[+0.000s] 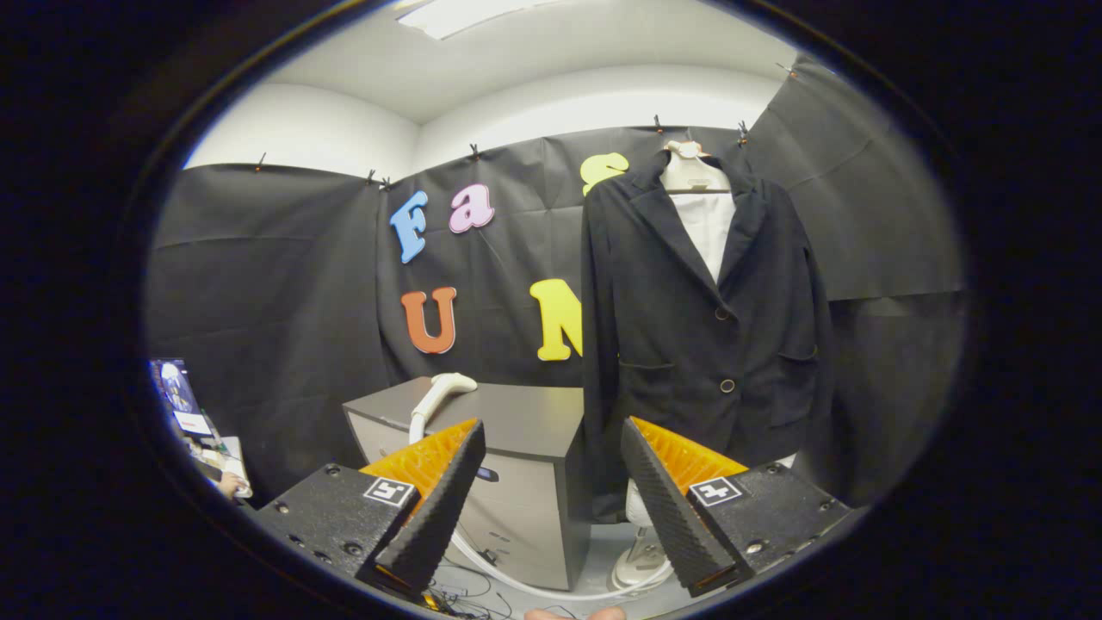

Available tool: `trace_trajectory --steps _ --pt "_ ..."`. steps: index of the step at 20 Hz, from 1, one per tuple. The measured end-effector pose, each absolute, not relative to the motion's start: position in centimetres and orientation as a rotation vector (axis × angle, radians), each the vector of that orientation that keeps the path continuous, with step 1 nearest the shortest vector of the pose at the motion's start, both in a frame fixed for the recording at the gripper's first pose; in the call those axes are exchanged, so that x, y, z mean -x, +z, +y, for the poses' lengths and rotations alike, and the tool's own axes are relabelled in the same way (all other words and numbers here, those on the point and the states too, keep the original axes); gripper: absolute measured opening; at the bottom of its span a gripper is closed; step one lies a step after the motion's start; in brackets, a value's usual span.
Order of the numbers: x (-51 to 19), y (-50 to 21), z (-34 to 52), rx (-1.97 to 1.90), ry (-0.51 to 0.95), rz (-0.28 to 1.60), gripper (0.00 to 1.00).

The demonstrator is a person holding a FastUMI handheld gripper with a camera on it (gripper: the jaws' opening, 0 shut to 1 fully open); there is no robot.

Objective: Iron the clothes twice with a garment steamer, once on the left side and once on the right side.

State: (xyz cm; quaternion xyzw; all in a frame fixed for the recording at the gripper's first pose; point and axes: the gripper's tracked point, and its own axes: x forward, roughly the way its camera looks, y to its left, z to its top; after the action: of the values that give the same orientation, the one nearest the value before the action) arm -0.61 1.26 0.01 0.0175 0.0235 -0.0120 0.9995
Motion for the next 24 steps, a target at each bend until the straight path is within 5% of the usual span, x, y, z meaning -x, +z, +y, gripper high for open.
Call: trace_trajectory --steps 14,24 --pt "-0.7 -0.5 8.8 -0.008 -0.121 0.081 1.00" --pt "-11.0 1.1 18.4 -0.055 0.116 0.157 1.00"
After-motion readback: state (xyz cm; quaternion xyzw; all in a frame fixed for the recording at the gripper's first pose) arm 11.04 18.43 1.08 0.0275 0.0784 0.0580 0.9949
